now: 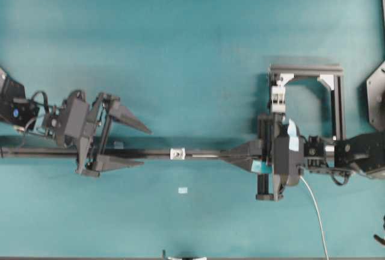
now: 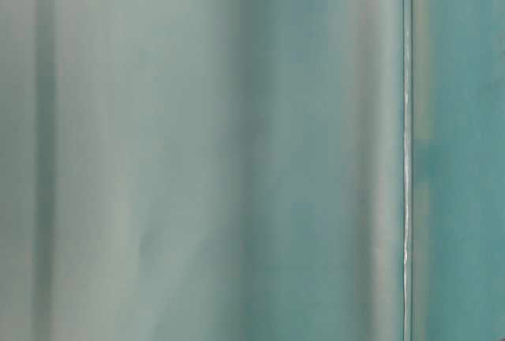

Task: Insert the wire through the hole in the metal fitting marked with a red label. (retake)
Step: 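Align the wire tip with the bracket hole using the right gripper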

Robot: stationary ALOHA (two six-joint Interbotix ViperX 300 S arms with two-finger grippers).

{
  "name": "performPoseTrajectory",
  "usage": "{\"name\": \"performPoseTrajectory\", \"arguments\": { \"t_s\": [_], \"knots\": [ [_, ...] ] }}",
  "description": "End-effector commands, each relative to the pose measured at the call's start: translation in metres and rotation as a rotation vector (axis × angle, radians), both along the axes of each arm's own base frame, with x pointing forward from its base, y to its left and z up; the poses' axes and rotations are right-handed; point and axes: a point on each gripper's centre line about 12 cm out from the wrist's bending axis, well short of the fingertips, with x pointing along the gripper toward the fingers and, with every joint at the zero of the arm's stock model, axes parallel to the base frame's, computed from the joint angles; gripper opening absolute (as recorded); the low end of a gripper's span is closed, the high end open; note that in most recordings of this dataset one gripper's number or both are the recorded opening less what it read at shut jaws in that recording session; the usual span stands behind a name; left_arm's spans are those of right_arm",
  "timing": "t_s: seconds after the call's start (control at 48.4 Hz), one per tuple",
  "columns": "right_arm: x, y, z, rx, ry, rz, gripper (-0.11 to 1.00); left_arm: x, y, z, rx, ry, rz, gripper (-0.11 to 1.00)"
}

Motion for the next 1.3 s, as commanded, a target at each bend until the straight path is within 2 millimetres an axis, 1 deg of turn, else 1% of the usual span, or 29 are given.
{"name": "performPoseTrajectory", "arguments": {
  "t_s": [0.0,0.31,0.496,1.282],
  "knots": [
    [0.003,0.003,0.006,0.011,-0.027,-0.006,0.03,0.004,-0.002,0.007,-0.006,-0.039,-0.002,0.75],
    [0.003,0.0,0.003,-0.004,-0.043,-0.024,0.03,0.014,-0.003,0.003,0.027,-0.055,-0.003,0.75],
    [0.004,0.0,-0.001,-0.009,-0.036,-0.025,0.03,0.015,-0.004,0.001,0.027,-0.055,-0.004,0.75],
    [0.005,0.0,0.0,-0.02,-0.062,-0.033,0.03,0.016,-0.004,0.004,0.023,-0.076,-0.004,0.75]
  ]
}}
